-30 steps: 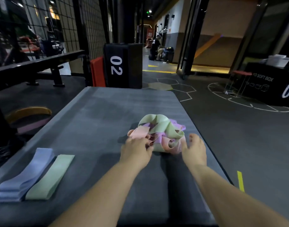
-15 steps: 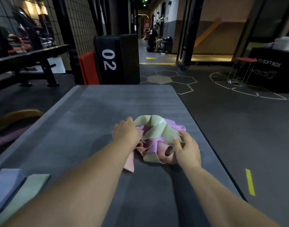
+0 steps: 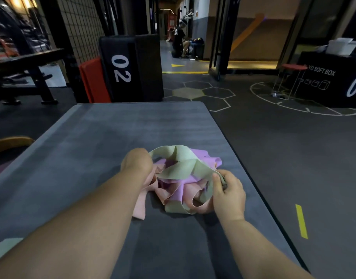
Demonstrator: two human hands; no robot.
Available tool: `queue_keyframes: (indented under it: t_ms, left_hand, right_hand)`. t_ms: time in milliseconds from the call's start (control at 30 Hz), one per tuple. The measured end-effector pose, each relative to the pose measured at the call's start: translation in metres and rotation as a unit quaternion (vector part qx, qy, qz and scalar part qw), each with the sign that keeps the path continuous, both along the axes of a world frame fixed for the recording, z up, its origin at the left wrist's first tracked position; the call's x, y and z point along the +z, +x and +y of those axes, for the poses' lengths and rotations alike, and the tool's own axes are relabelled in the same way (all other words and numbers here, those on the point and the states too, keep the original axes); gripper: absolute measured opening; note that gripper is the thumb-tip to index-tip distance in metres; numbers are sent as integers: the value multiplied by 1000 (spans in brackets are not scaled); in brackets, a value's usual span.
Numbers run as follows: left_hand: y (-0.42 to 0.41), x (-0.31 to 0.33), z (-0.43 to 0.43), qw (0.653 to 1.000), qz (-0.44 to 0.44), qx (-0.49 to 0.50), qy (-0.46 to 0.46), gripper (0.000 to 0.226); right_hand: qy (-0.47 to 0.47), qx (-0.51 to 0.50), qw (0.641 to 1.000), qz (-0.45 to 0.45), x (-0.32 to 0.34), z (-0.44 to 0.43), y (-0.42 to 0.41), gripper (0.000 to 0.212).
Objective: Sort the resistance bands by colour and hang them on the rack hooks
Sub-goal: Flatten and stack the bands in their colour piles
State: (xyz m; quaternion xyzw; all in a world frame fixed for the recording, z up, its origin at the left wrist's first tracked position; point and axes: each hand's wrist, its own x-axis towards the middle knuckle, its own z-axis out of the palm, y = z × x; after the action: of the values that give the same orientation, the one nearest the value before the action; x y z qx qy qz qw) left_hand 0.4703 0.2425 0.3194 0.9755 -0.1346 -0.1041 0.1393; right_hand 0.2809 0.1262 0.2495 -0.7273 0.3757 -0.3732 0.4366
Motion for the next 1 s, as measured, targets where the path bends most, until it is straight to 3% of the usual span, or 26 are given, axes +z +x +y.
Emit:
queue_keyframes:
  t_ms: [233, 333, 500, 600, 767, 1000]
  left_hand:
    - [3, 26, 30, 978, -35, 0, -207, 29]
    - [0, 37, 37, 953, -33, 8, -302, 29]
    - [7, 43, 38, 891, 43, 60, -448, 15]
    - [-5, 56, 41, 867, 46, 74, -490, 18]
    - [-12, 67, 43, 860, 12, 80, -504, 30]
    - [-5, 66, 40, 896, -36, 81, -435, 35]
  right_hand:
    - [30, -43, 996, -70, 9, 3, -5, 14]
    - [46, -48, 993, -93, 21, 3, -11, 19]
    - [45, -28, 990, -130, 54, 8, -19, 21]
    - [35, -18, 989, -143, 69, 8, -21, 25]
    - [35, -2, 987, -155, 84, 8, -21, 29]
    - [30, 9, 994, -109, 80, 3, -15, 11]
